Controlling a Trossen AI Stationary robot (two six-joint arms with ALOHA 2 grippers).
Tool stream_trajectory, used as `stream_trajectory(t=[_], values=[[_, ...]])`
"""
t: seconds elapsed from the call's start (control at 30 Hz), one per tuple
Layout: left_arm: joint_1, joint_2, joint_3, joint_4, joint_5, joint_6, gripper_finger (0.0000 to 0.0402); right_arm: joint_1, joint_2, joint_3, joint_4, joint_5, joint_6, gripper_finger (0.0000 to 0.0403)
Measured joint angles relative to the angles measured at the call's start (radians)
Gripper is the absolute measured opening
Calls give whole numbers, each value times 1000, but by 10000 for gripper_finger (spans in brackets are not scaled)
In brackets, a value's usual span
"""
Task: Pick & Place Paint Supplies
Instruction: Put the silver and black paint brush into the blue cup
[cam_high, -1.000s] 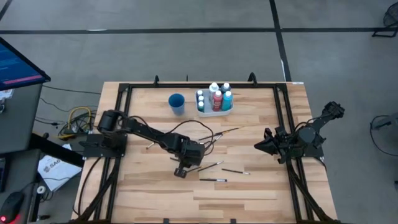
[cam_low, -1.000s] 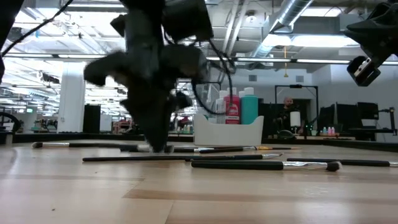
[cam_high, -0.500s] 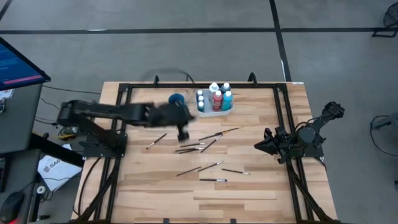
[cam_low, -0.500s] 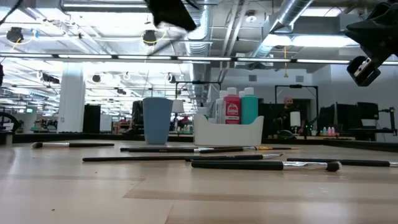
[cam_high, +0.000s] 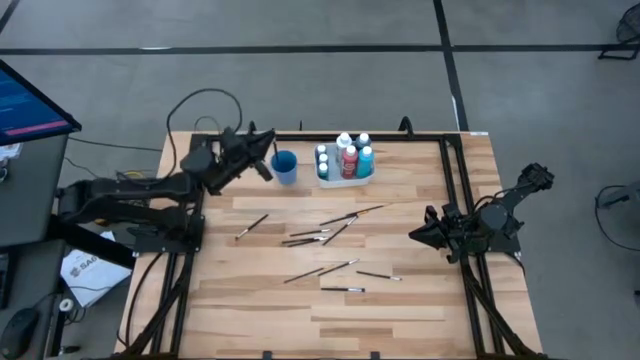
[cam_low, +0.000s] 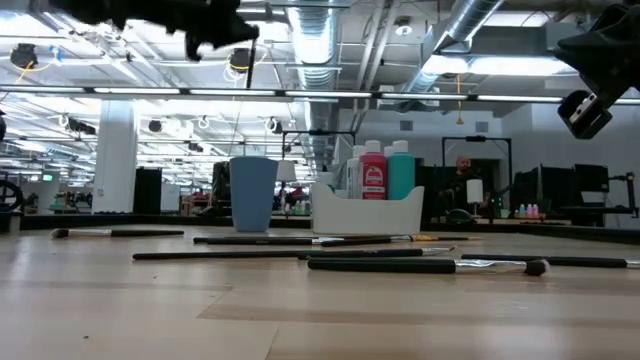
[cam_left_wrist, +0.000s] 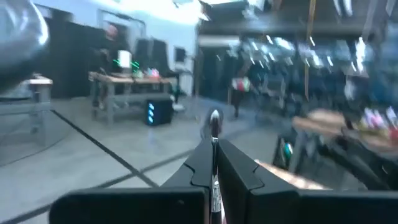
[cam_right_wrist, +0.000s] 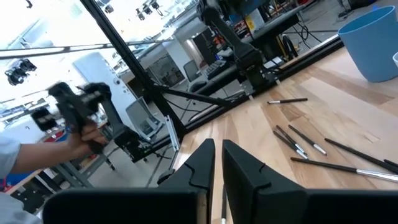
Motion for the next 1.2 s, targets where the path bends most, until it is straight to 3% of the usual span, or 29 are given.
stream_trajectory(t=[0.1,0.2,0.53,0.67,0.9,1.2], values=[[27,22,-121,203,32,-3,1,0,0,0,-2,0,0,24],[38,70,-187,299,37,-27,2,0,0,0,-2,0,0,23],[130,250,-200,386,40,-1,2,0,0,0,-3,0,0,23],[166,298,-199,406,101,-5,3,0,0,0,-3,0,0,23],[169,388,-199,467,166,-6,2,0,0,0,-2,0,0,24],[169,463,-199,476,167,8,5,0,0,0,-3,0,0,24]])
